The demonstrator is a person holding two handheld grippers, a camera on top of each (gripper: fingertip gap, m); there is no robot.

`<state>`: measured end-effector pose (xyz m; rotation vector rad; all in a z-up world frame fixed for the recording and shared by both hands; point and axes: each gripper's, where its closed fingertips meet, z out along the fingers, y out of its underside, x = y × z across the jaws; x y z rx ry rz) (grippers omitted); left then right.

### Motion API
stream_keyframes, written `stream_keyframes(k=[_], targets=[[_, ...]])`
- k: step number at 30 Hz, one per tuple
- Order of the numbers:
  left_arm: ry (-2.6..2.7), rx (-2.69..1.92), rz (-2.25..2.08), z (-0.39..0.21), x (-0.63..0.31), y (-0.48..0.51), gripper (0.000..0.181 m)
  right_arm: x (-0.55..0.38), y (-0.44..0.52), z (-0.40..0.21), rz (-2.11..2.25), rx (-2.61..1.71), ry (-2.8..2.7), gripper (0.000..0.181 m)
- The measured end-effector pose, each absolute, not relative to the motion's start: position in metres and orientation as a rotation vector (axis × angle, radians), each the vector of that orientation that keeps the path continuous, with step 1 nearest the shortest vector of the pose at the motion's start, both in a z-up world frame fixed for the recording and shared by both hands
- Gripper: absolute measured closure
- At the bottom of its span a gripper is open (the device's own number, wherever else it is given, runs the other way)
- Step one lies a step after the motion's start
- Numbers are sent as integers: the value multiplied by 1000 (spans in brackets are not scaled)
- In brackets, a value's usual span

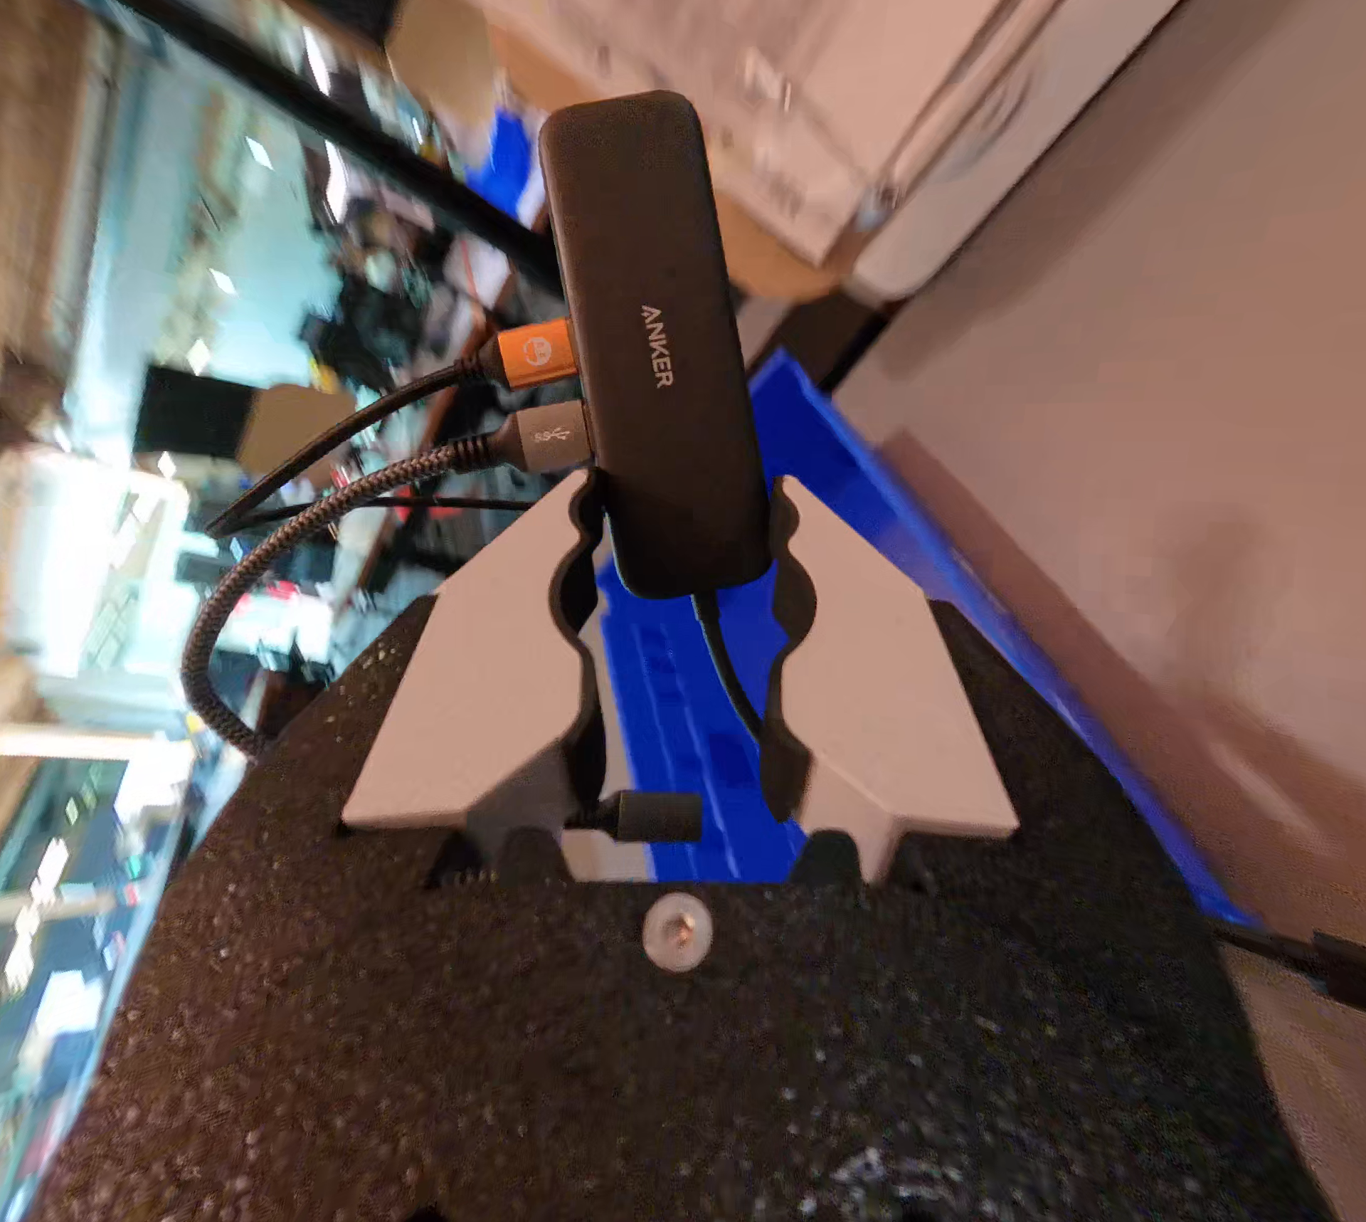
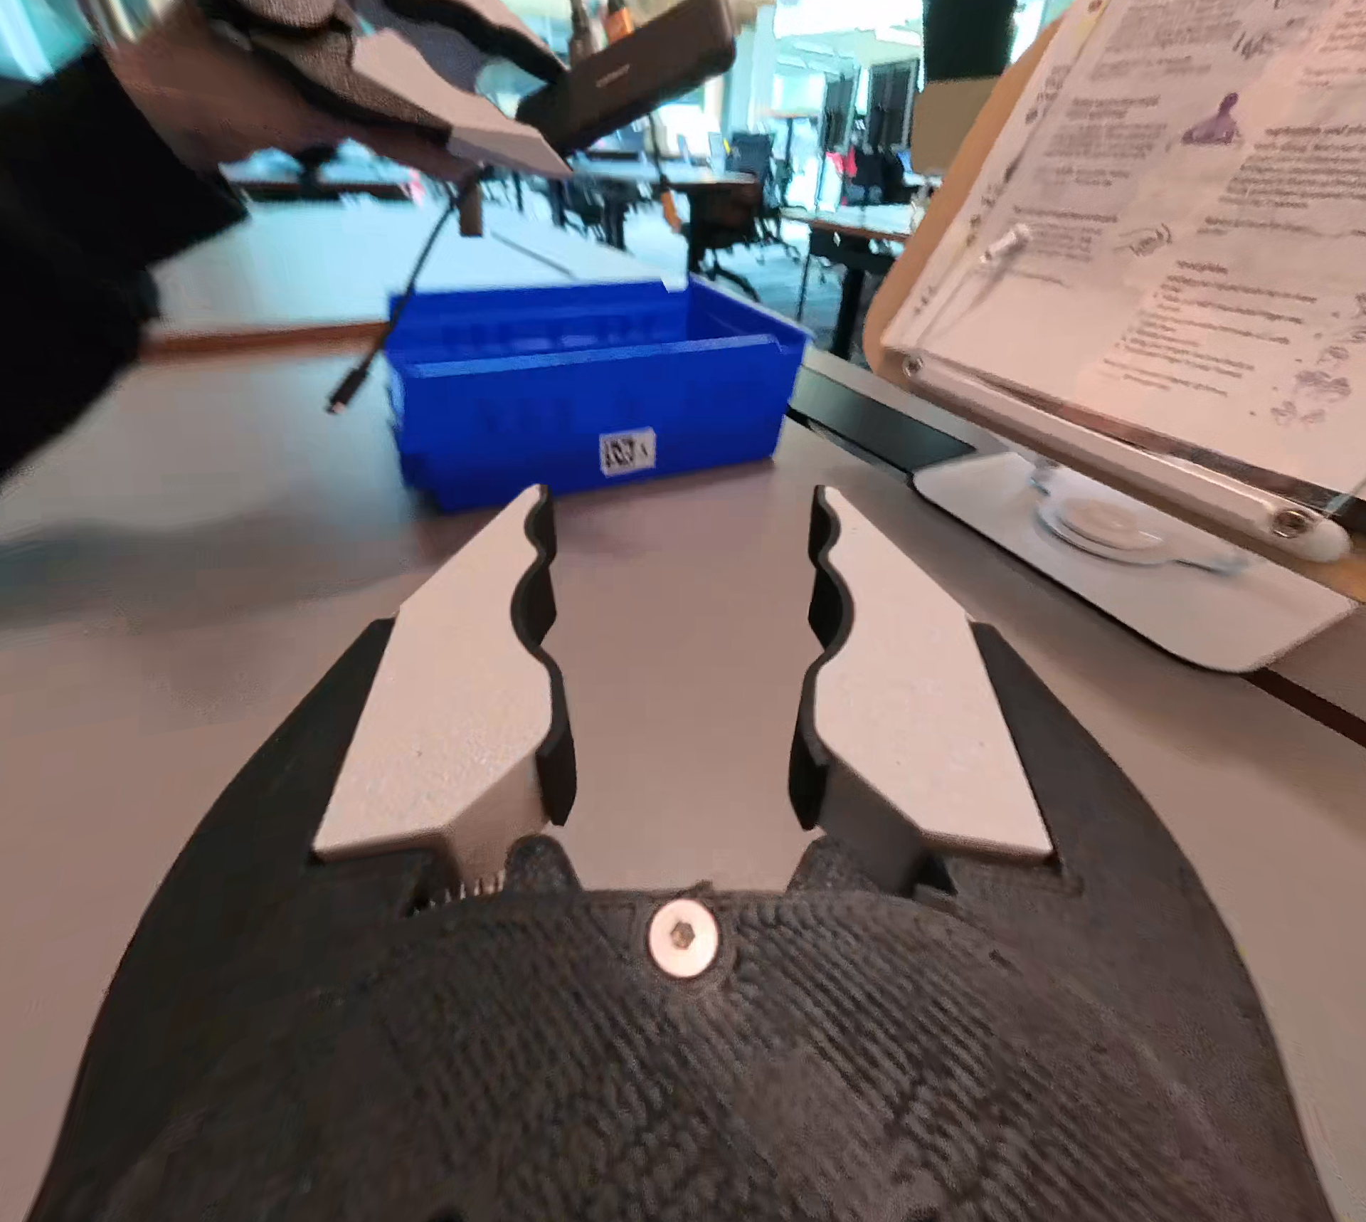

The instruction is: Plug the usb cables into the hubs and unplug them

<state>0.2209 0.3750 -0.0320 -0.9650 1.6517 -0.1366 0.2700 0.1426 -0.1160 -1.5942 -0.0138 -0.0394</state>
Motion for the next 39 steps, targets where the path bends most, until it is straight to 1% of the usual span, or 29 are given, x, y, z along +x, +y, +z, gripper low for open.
stream_keyframes(k=[2,4,6,8,10,12,13,14,15,16,17,18,20,23,25,28,31,33,35,37,38,39], targets=[[1635,-780,-184,3,223,336,138,261,140,-95,55,-1508,14,101],[1647,-615,-205,22,226,294,138,260,134,-76,109,-1431,56,93],[1681,-454,-221,24,231,251,138,261,125,-58,157,-1357,90,91],[1727,-324,-254,11,237,211,138,264,114,-44,208,-1287,108,93],[1792,-210,-289,-14,242,177,138,266,103,-36,246,-1248,93,106],[1832,-95,-283,-40,247,153,138,263,95,-35,309,-1240,53,123],[1839,-47,-272,-51,249,145,138,260,93,-39,334,-1257,23,135],[1846,-16,-259,-61,252,139,138,260,94,-48,334,-1298,-1,141],[1866,0,-241,-72,255,137,138,261,95,-57,319,-1335,-28,141],[1879,17,-223,-82,259,136,138,261,94,-63,307,-1349,-55,150],[1880,23,-211,-88,263,137,138,261,93,-65,304,-1343,-68,164],[1872,21,-205,-92,266,138,138,263,94,-69,308,-1359,-66,167],[1870,18,-211,-98,271,139,139,271,97,-79,275,-1416,-61,169],[1873,-130,-430,-93,271,136,146,278,96,-82,184,-1409,-82,172],[1835,-314,-730,-74,262,135,143,285,90,-79,132,-1385,-82,172],[1914,-665,-1245,-67,246,136,137,292,78,-71,136,-1307,-81,171],[1934,-792,-1545,-63,241,143,133,282,72,-65,202,-1236,-141,172],[1984,-778,-1590,-68,240,143,130,268,72,-62,271,-1199,-194,172],[2050,-661,-1578,-73,234,131,132,259,77,-60,310,-1190,-207,172],[2094,-561,-1483,-83,231,120,144,253,81,-59,331,-1187,-216,171],[2111,-560,-1398,-91,235,120,154,249,82,-59,351,-1180,-229,171],[2139,-554,-1341,-97,237,119,161,246,81,-58,374,-1168,-236,171]])
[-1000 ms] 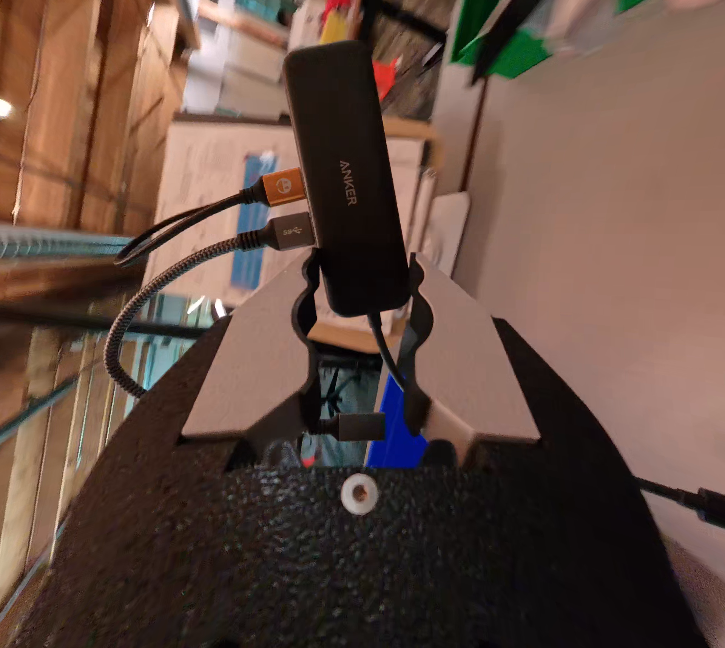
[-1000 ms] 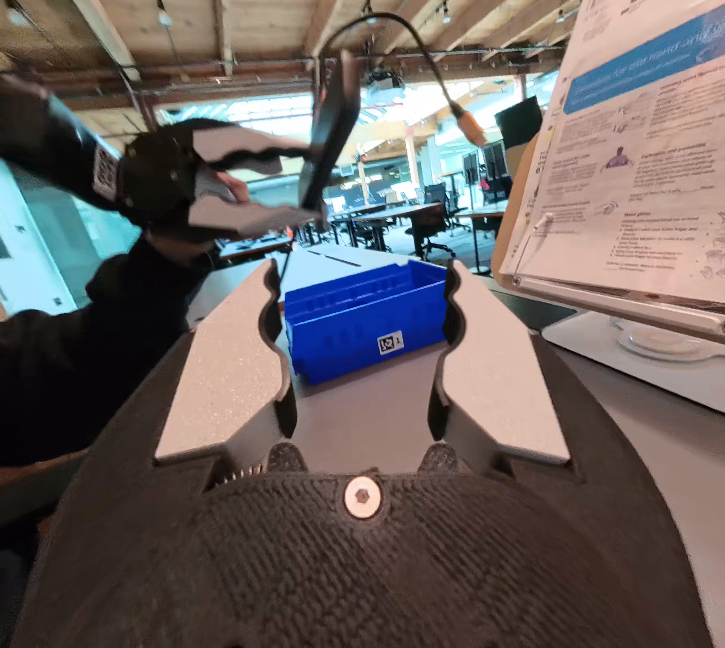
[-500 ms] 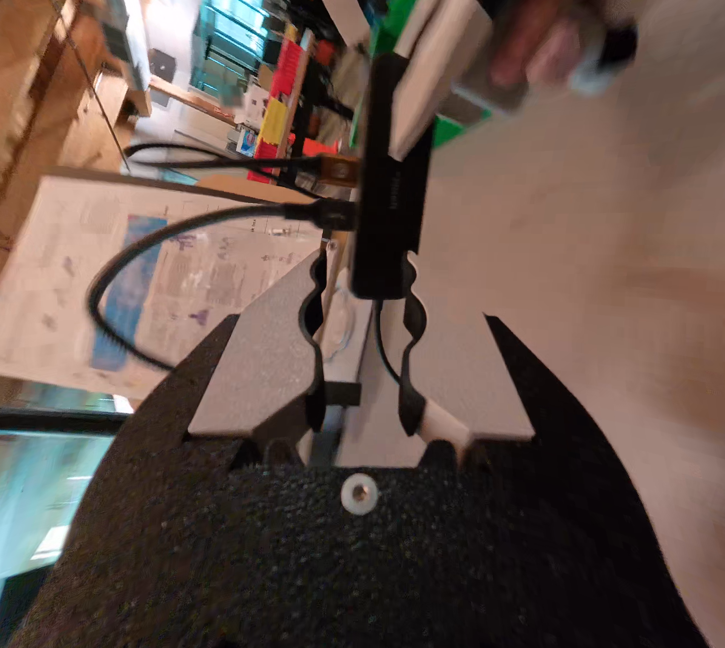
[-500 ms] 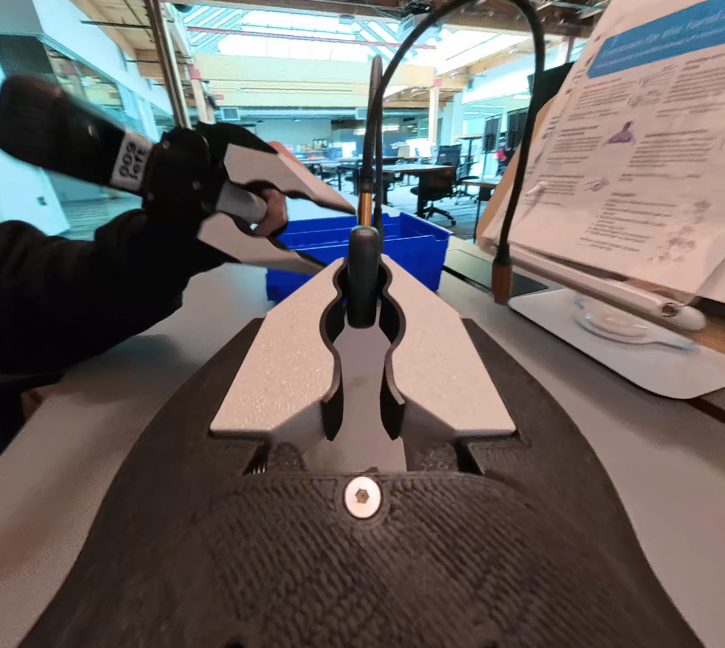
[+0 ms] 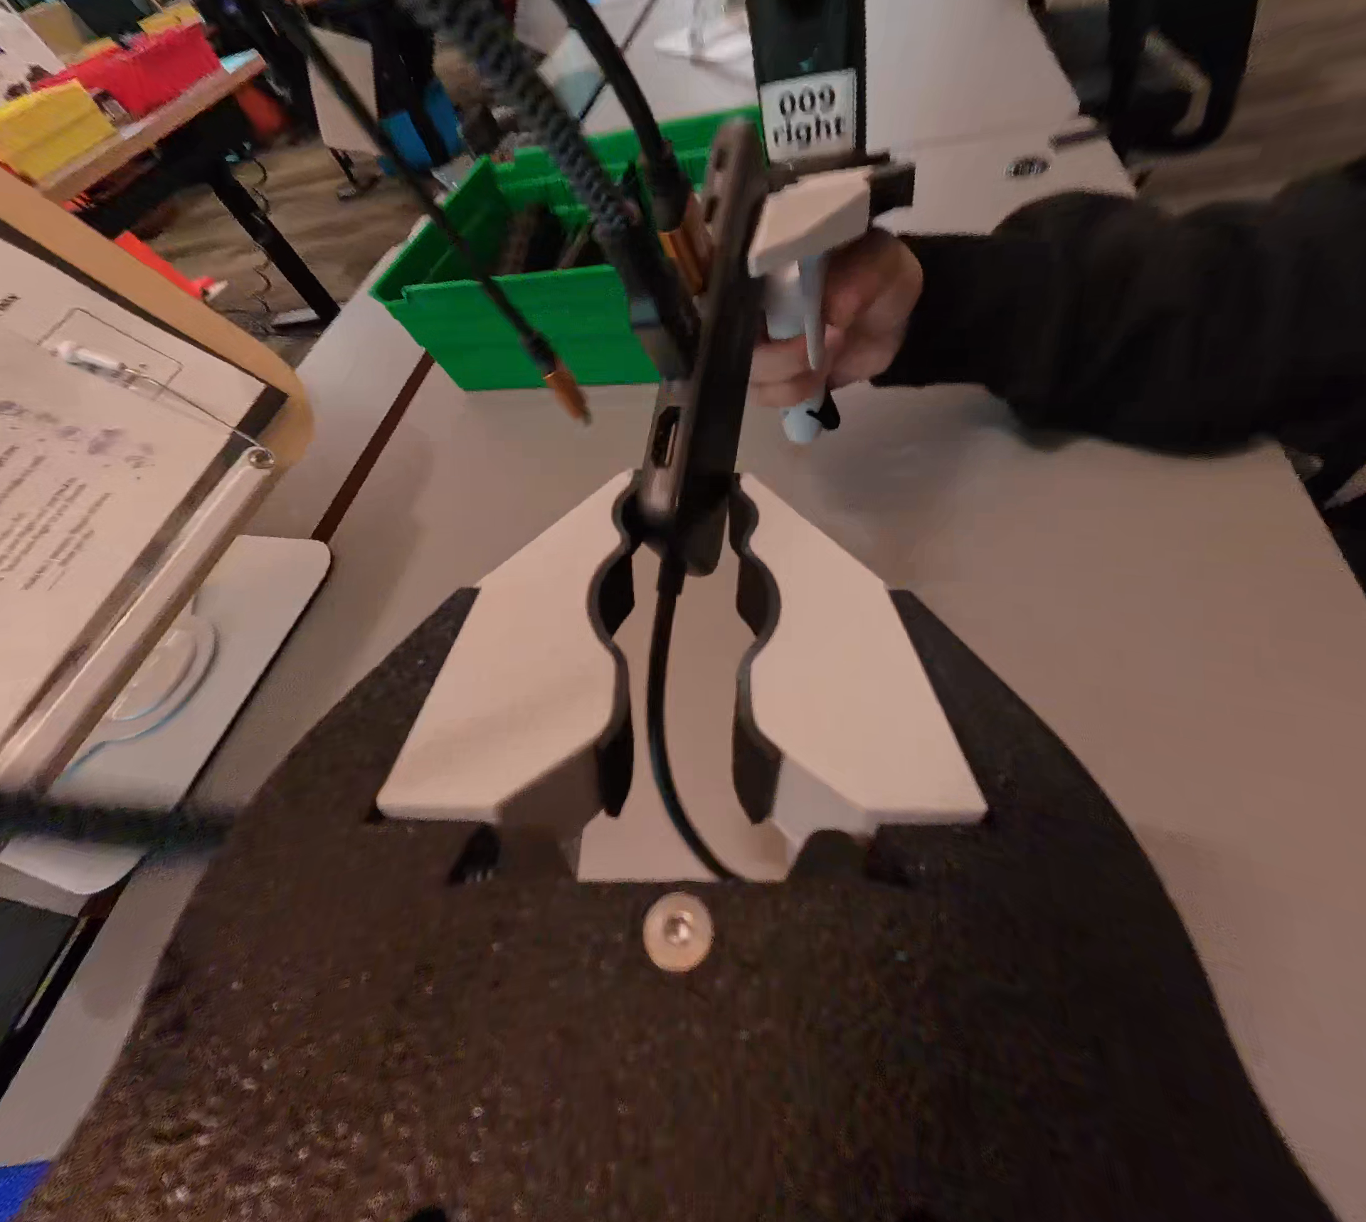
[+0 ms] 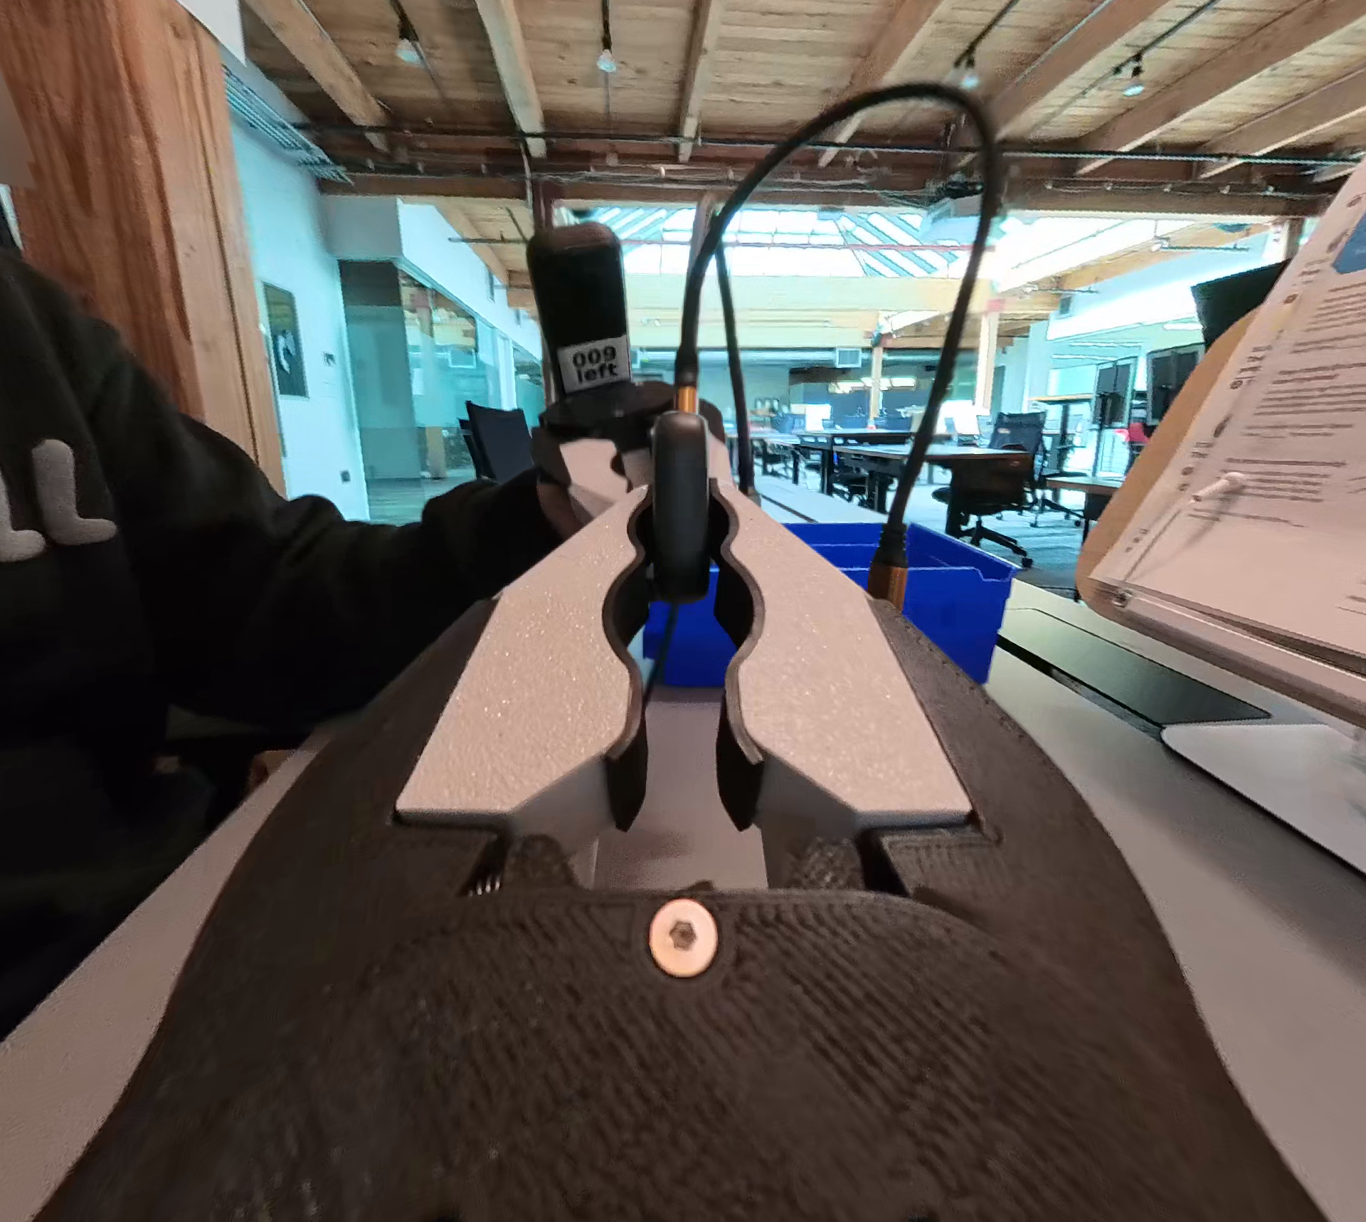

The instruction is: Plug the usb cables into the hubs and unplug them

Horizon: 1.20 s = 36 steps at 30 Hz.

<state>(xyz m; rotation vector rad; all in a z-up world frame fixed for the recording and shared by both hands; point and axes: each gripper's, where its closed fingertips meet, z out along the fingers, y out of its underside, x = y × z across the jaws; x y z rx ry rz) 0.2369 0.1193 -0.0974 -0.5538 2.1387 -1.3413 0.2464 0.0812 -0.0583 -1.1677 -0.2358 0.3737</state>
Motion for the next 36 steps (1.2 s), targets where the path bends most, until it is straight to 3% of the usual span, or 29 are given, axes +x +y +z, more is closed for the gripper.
stream_keyframes(k=[3,6,9,11,17,23,36], targets=[[2153,-539,-1323,-99,237,121,168,251,83,-63,388,-1194,-208,168],[2080,-493,-1153,-97,246,132,172,271,92,-69,417,-1231,-23,148],[1944,-366,-896,-83,255,146,172,285,92,-70,573,-1211,113,116],[1874,-235,-735,-75,256,149,172,293,91,-72,642,-1195,181,108],[1779,-1,-537,-69,254,142,172,277,93,-69,774,-1174,144,114],[1786,72,-509,-74,251,137,172,269,85,-62,772,-1136,73,136],[1747,37,-520,-66,255,136,165,268,83,-53,590,-1149,-7,136]])
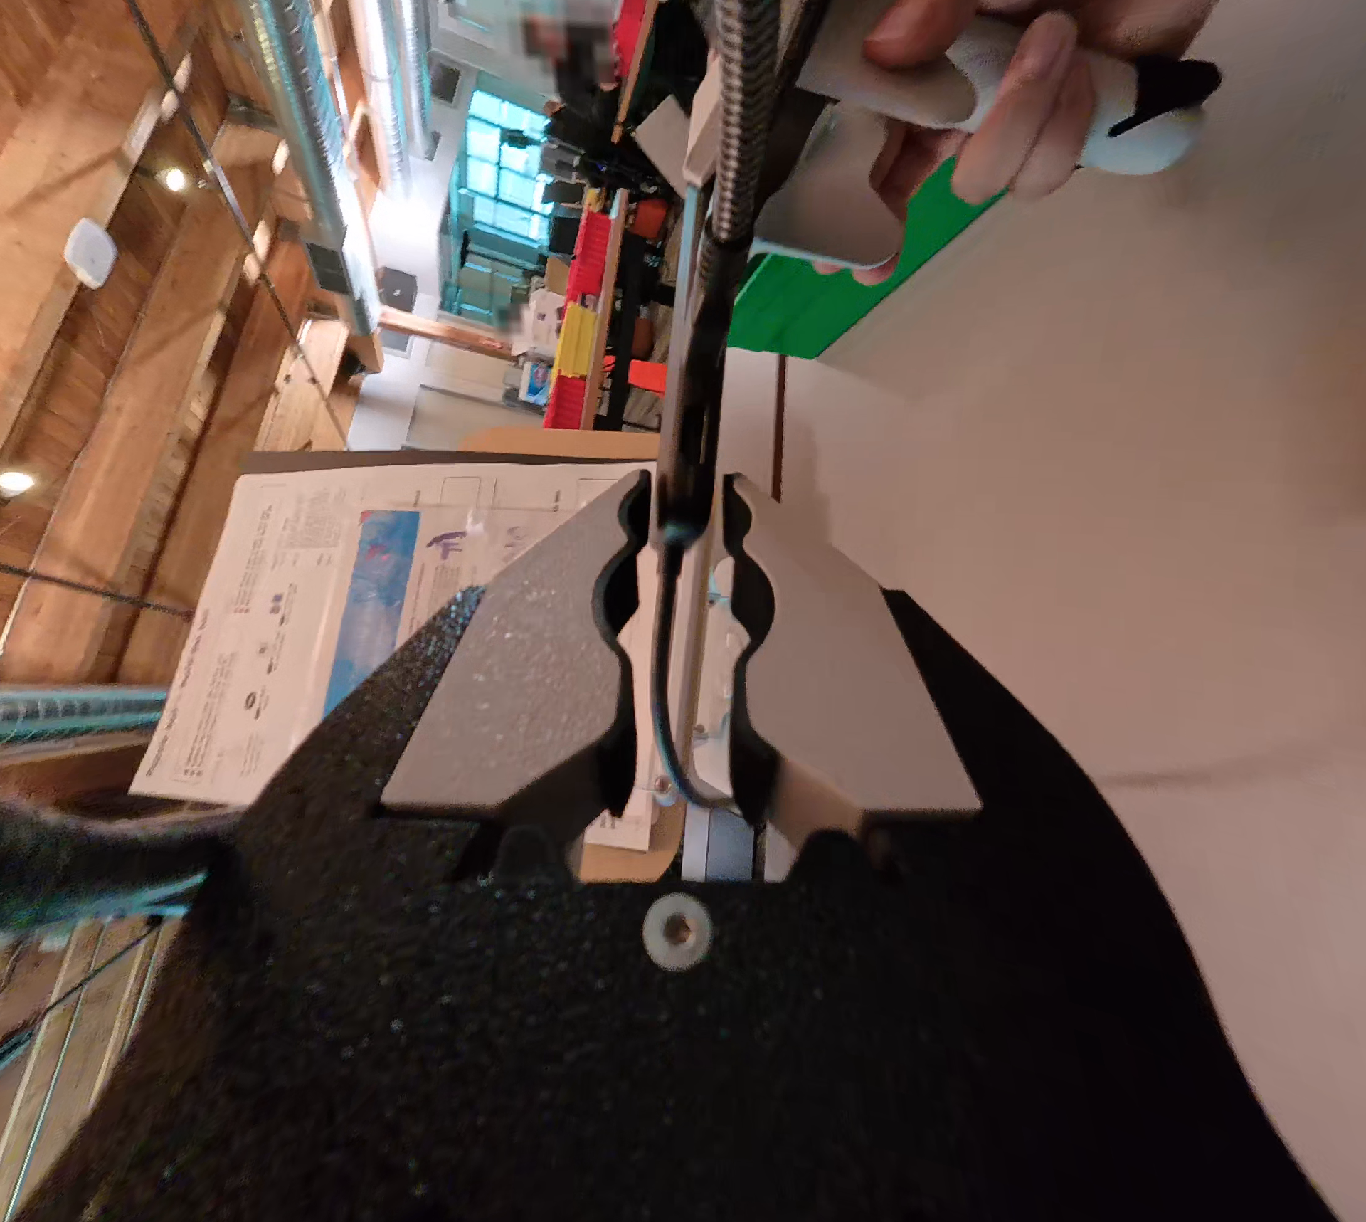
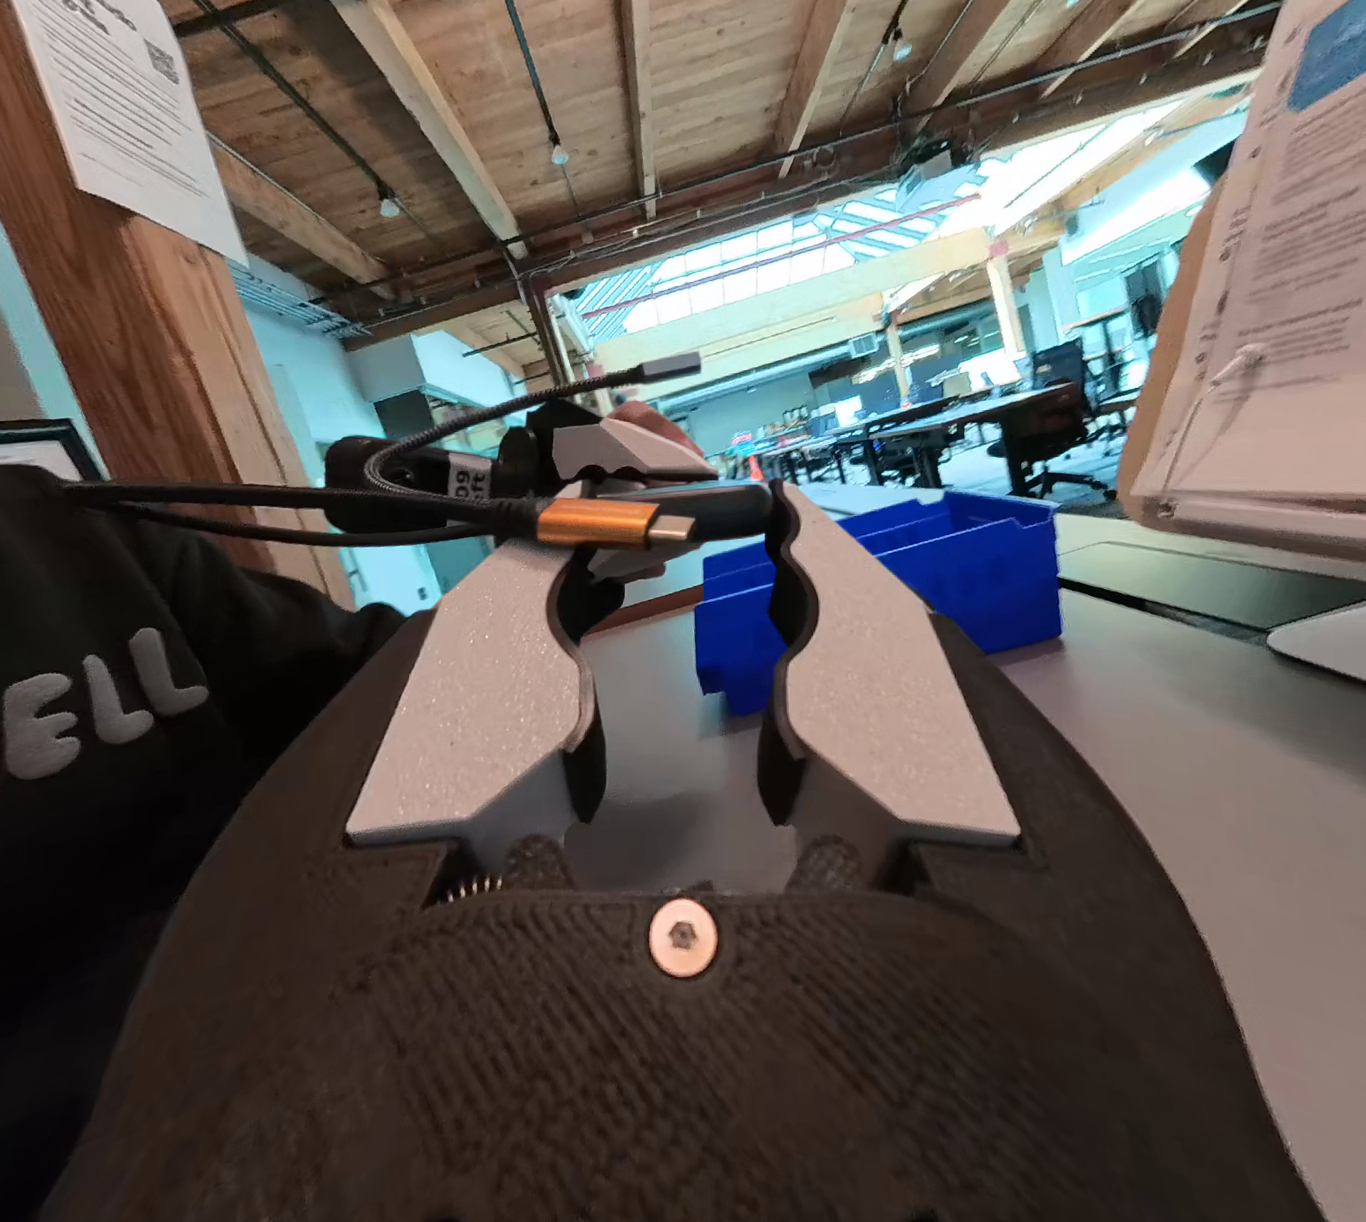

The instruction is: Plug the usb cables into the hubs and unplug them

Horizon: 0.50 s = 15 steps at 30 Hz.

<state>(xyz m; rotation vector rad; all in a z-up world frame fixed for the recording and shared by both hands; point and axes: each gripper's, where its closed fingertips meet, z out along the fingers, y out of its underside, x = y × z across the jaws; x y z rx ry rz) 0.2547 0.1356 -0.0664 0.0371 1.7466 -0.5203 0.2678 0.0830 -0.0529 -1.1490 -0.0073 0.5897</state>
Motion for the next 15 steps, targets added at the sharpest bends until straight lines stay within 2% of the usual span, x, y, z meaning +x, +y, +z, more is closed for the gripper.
stream_keyframes(k=[4,8,11,15], targets=[[1726,0,-495,-67,257,144,145,284,68,-41,559,-1058,37,136],[1768,-57,-534,-76,252,152,139,297,56,-32,508,-980,76,136],[1974,-119,-590,-109,234,163,138,303,45,-25,451,-950,83,136],[2070,-523,-564,-131,228,232,142,307,35,-20,436,-923,79,136]])
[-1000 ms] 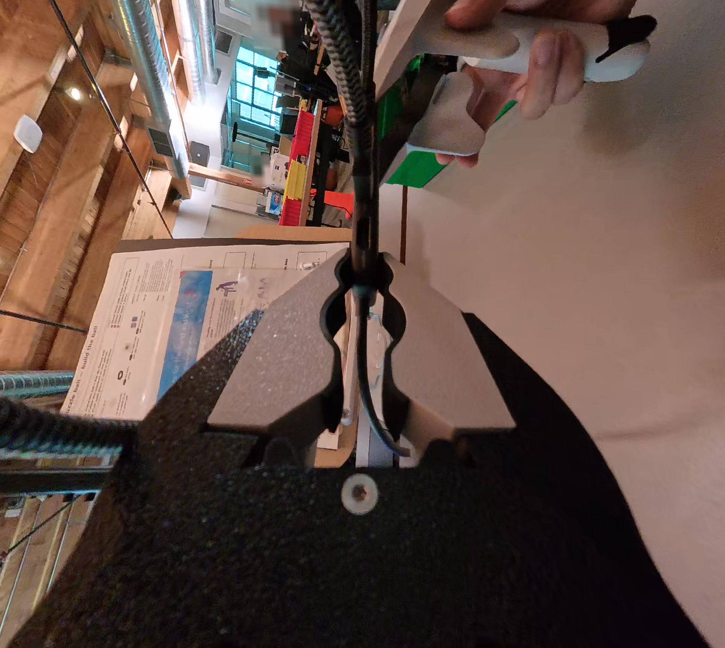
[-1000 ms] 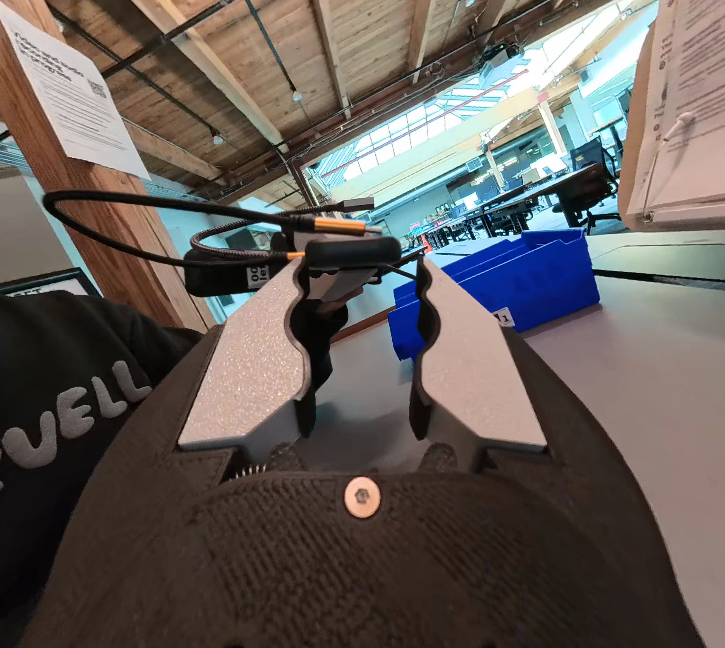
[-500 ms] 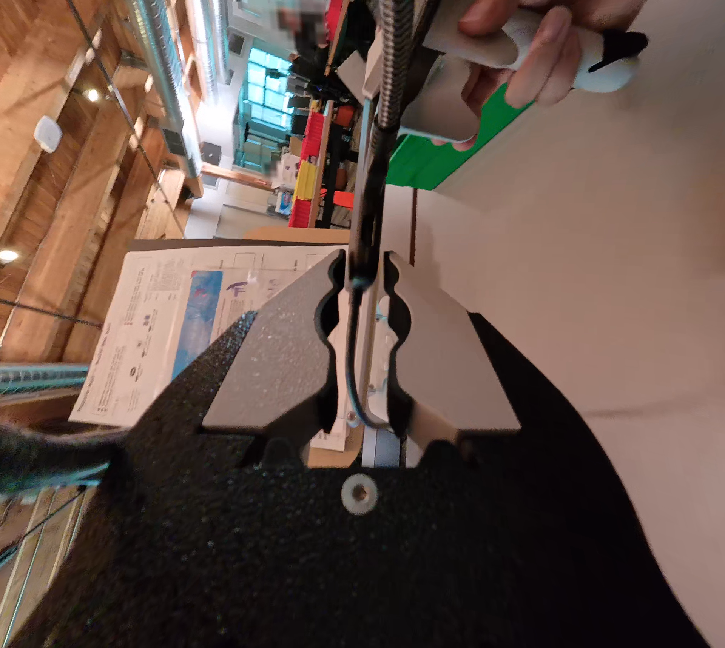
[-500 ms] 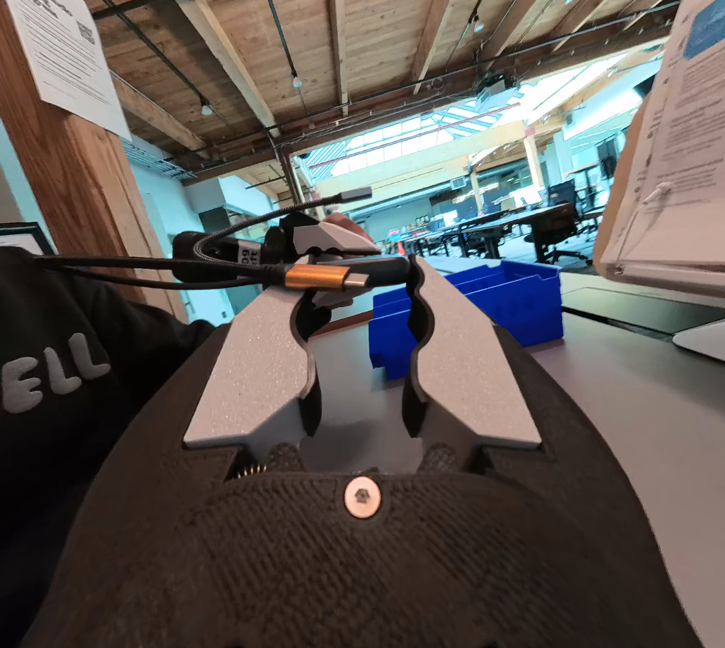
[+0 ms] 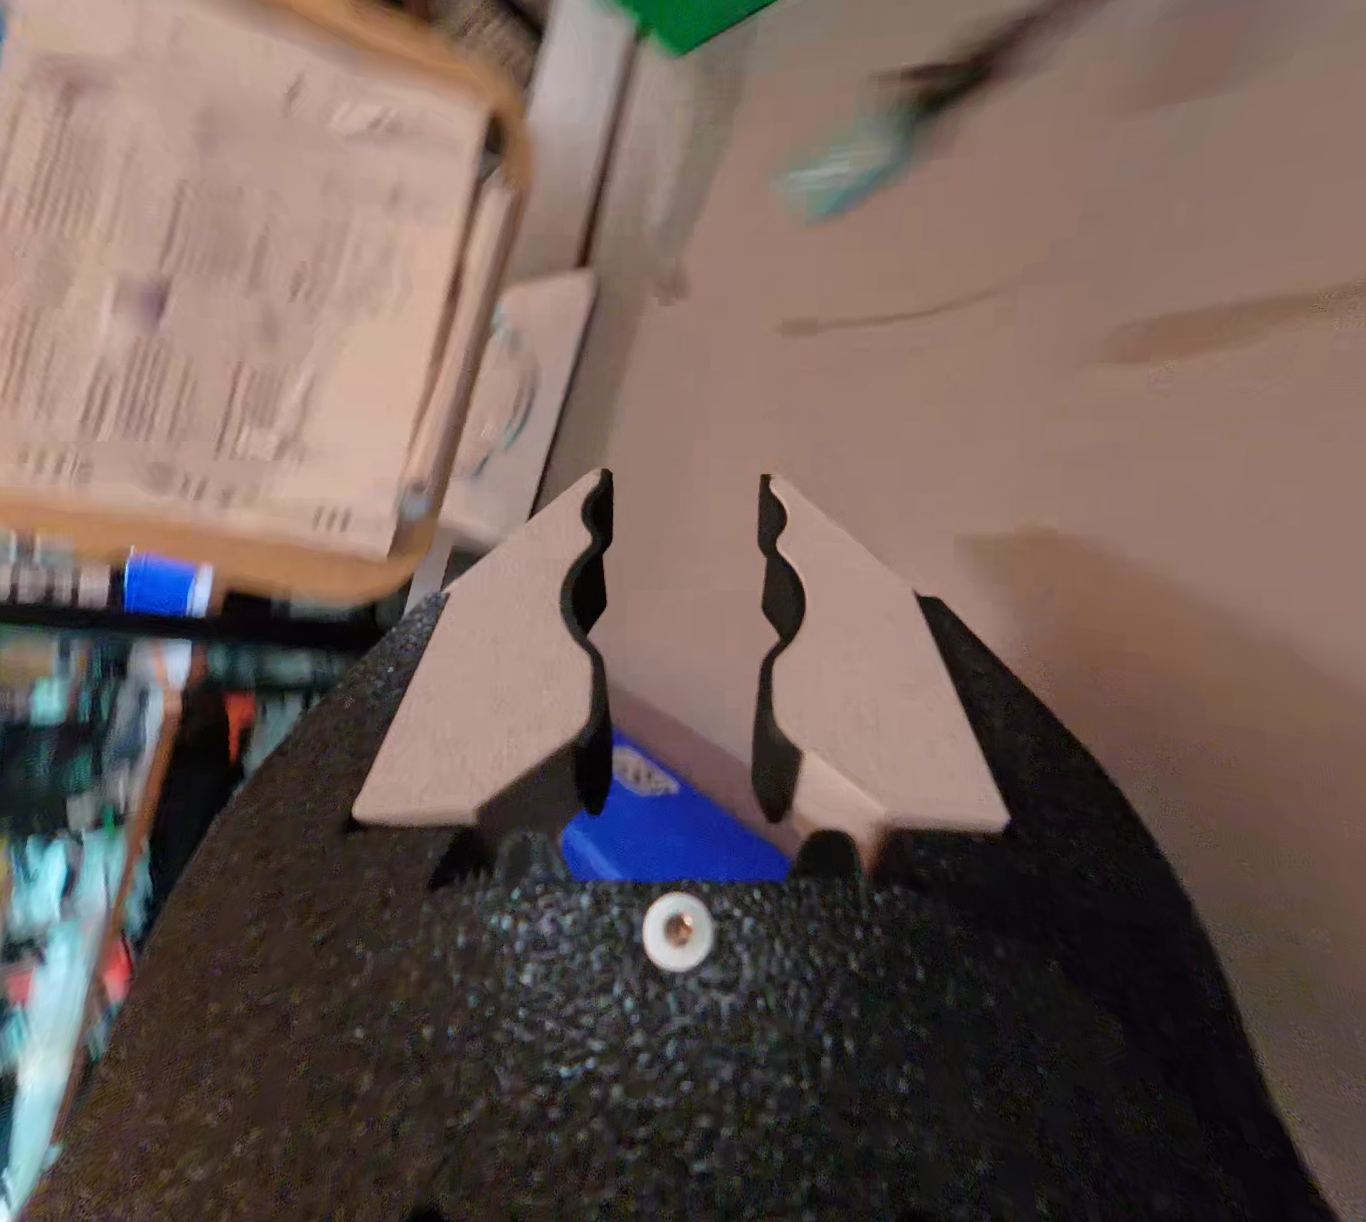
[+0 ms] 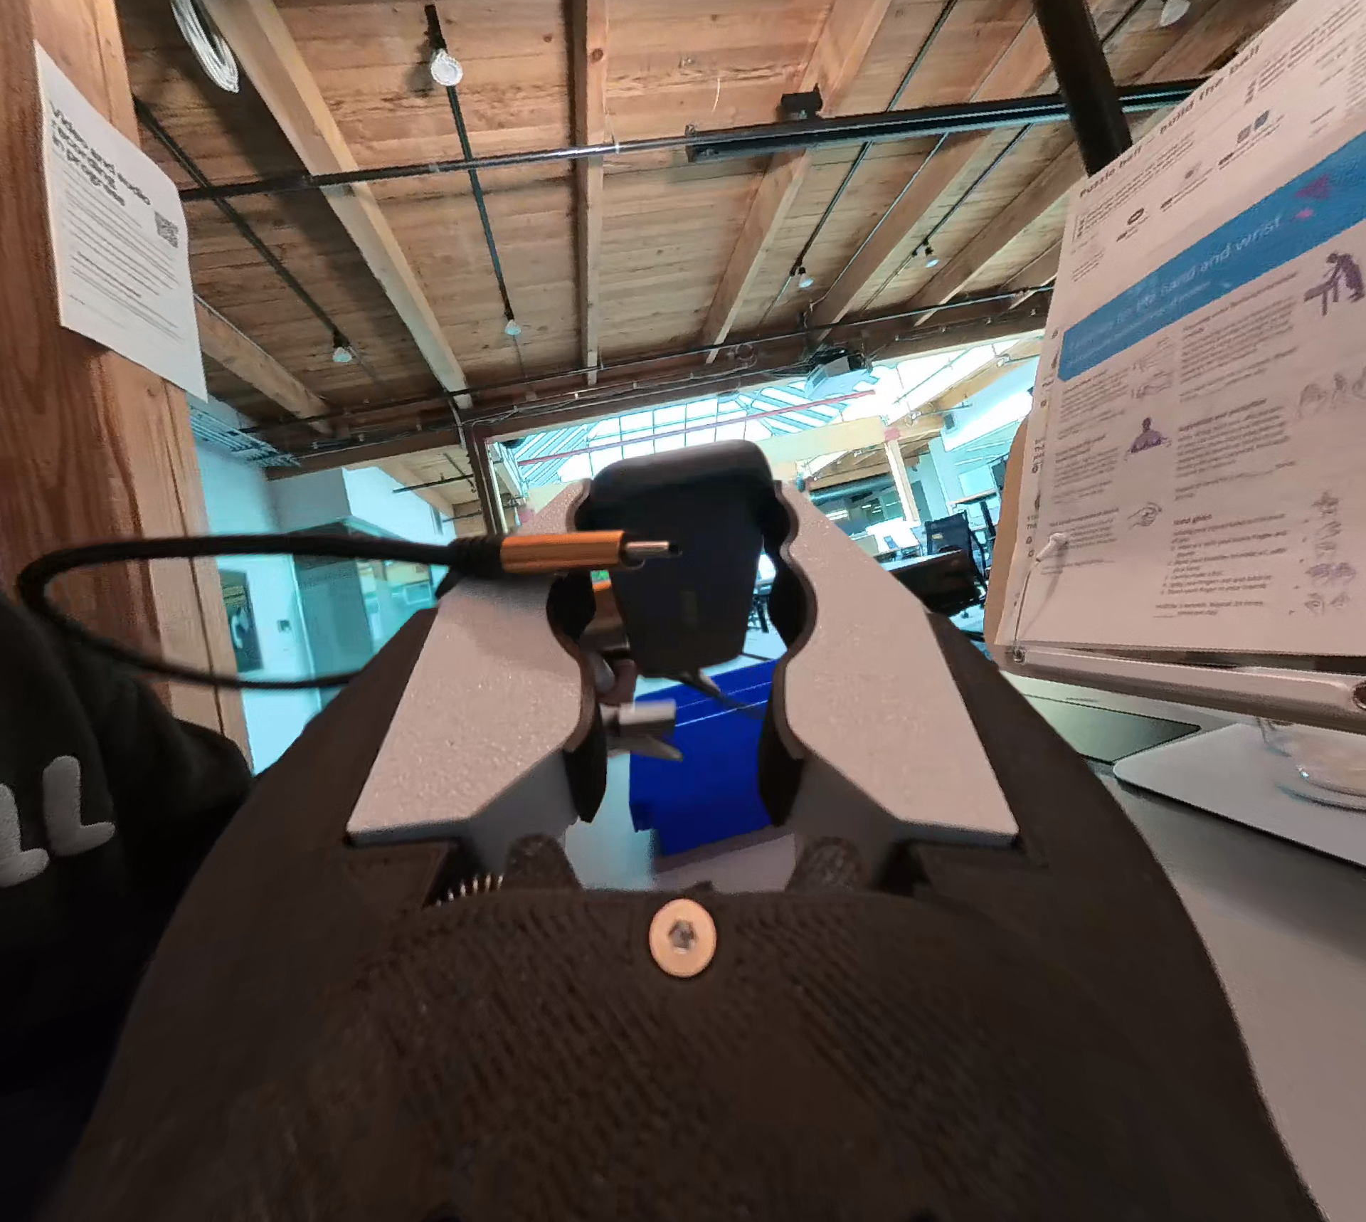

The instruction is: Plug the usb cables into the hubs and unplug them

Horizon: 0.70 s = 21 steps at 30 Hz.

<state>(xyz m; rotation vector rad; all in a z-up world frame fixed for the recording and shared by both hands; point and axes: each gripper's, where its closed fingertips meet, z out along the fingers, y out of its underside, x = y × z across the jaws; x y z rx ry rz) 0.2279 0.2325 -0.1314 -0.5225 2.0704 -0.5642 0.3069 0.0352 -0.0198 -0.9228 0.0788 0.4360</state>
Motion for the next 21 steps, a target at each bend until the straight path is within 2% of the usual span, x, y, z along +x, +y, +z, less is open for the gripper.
stream_keyframes(k=[2,6,7,9,10,14,15,17,21], targets=[[1919,-719,-688,-109,234,251,144,306,39,-22,449,-934,77,137],[1870,-590,-1299,-74,229,153,145,295,55,-32,473,-996,52,137],[1899,-584,-1286,-83,235,136,137,292,58,-33,472,-1004,46,138],[1951,-586,-1168,-108,255,112,107,287,61,-33,481,-1017,29,138],[1955,-593,-1123,-119,266,102,104,286,62,-33,475,-1020,26,137],[1990,-645,-1232,-136,284,59,106,279,66,-33,467,-1043,2,138],[1998,-653,-1246,-138,287,53,110,278,66,-34,466,-1048,-4,138],[2003,-689,-1292,-138,291,45,131,276,68,-35,455,-1062,-16,138],[1995,-691,-1329,-132,294,51,135,280,63,-33,431,-1057,-1,139]])
